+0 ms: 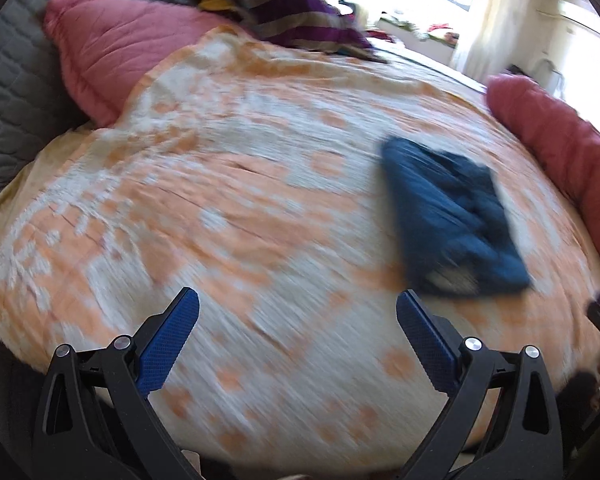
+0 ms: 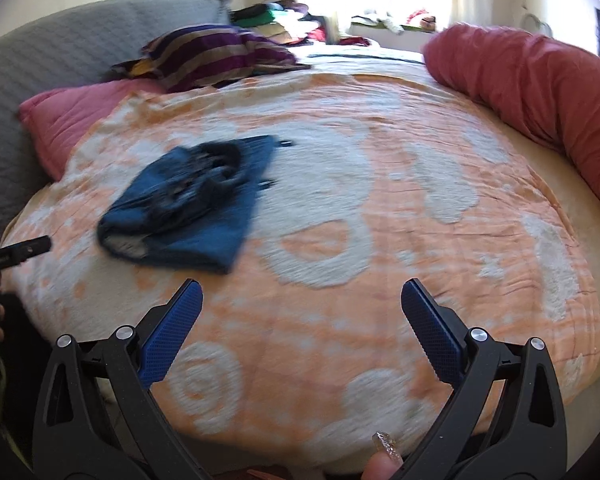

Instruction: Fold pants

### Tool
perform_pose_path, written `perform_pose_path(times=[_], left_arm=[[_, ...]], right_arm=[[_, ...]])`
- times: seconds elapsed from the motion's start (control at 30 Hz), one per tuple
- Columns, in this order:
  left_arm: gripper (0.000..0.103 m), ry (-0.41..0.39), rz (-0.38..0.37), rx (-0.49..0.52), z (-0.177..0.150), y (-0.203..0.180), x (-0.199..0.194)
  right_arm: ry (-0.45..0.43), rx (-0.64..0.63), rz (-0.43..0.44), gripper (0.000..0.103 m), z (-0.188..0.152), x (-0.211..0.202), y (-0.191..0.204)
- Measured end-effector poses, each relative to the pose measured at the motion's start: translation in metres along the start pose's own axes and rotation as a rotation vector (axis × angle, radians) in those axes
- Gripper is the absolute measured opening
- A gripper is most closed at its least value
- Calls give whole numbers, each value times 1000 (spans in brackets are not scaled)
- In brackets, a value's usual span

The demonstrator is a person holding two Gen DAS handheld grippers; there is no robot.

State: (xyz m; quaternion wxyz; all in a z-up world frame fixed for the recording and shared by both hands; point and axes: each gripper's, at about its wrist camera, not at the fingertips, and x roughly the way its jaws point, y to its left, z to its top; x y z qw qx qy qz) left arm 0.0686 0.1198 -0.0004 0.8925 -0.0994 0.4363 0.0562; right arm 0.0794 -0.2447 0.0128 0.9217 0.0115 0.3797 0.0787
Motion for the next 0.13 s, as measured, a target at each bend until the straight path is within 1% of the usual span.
perform_pose_path(times=[0.03, 0.1, 0.13], left_arm=[[99, 2, 30, -23, 15, 14, 11], [99, 12, 72, -54, 35, 33, 26], [99, 14, 101, -70, 48, 47, 35]], right_arm=[[0, 11, -14, 94, 4, 4, -8], [3, 49, -68, 94, 16, 13, -37], [1, 75, -107, 94, 25, 20, -63]])
